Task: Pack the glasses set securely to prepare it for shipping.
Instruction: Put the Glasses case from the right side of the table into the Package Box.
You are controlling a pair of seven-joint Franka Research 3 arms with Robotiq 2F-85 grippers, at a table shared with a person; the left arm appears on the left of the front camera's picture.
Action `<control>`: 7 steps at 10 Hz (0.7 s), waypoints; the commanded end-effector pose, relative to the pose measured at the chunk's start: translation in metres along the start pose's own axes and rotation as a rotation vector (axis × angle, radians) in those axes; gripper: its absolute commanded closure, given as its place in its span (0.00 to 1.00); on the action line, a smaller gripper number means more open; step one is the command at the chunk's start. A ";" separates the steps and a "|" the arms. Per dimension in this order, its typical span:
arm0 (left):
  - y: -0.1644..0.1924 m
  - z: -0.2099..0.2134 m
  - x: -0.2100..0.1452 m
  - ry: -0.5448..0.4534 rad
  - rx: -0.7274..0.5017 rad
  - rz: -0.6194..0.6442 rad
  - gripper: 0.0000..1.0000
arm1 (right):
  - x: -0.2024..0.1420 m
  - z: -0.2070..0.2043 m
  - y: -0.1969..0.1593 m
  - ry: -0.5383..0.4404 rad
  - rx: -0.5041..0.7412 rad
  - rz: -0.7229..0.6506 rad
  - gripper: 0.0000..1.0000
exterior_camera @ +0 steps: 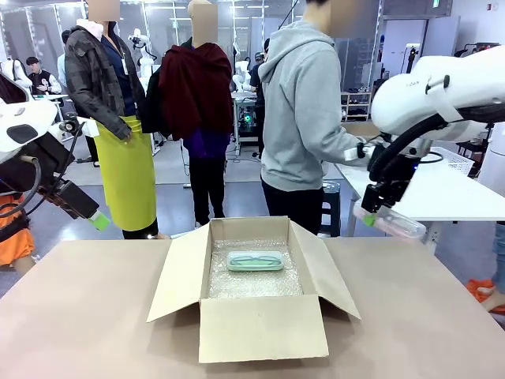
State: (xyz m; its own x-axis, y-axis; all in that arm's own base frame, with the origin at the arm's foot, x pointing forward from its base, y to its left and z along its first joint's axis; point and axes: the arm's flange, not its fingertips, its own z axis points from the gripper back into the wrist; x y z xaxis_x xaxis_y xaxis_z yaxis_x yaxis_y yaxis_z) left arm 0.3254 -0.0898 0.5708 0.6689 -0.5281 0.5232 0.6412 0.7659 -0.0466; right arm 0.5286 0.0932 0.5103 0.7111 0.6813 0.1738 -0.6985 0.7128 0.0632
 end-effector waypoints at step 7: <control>0.002 0.001 0.001 -0.023 -0.013 -0.009 0.00 | 0.134 -0.053 0.164 0.102 -0.035 0.629 0.35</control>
State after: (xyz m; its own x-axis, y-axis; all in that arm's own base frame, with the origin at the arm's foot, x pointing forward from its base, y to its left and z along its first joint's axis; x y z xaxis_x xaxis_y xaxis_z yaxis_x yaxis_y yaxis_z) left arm 0.3255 -0.0898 0.5709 0.6689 -0.5281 0.5232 0.6412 0.7660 -0.0465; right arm 0.4931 0.3010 0.4893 0.1914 0.9776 0.0873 -0.9795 0.1960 -0.0473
